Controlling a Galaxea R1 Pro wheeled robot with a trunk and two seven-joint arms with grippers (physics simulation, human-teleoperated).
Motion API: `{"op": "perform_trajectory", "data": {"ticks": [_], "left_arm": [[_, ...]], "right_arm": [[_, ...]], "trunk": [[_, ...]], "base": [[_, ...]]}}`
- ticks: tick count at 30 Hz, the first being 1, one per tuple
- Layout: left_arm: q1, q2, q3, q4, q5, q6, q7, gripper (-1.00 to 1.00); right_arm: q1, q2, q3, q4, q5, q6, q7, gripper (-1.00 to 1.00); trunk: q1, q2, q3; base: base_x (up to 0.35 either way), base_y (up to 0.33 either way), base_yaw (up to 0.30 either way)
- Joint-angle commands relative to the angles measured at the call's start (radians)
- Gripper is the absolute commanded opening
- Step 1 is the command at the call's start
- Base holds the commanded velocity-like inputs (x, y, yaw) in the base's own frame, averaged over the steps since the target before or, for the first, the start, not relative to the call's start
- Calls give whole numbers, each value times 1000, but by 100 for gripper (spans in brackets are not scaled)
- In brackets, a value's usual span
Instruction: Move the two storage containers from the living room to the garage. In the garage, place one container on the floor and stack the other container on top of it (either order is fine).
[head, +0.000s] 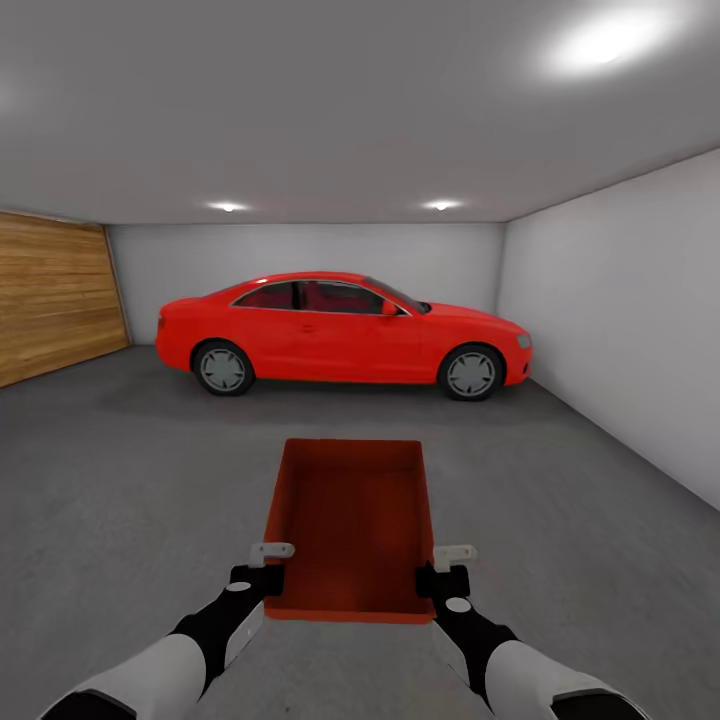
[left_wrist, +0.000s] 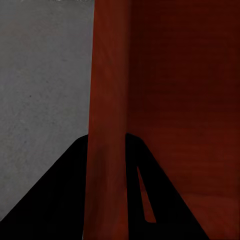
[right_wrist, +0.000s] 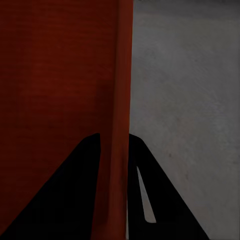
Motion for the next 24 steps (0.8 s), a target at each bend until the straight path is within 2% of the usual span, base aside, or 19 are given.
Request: {"op": "perform_trajectory", "data": {"ticks": [1, 24], "left_arm": [[-2, 9, 81, -3, -9, 2, 54, -100], [-2, 9, 81, -3, -9, 2, 54, -100]], "right_arm": [[0, -27, -7, 2, 0, -3, -12, -100], [0, -27, -7, 2, 0, -1, -12, -100]], "trunk": [[1, -1, -2], [1, -1, -2]], "base": [[317, 0, 0], [317, 0, 0]]}}
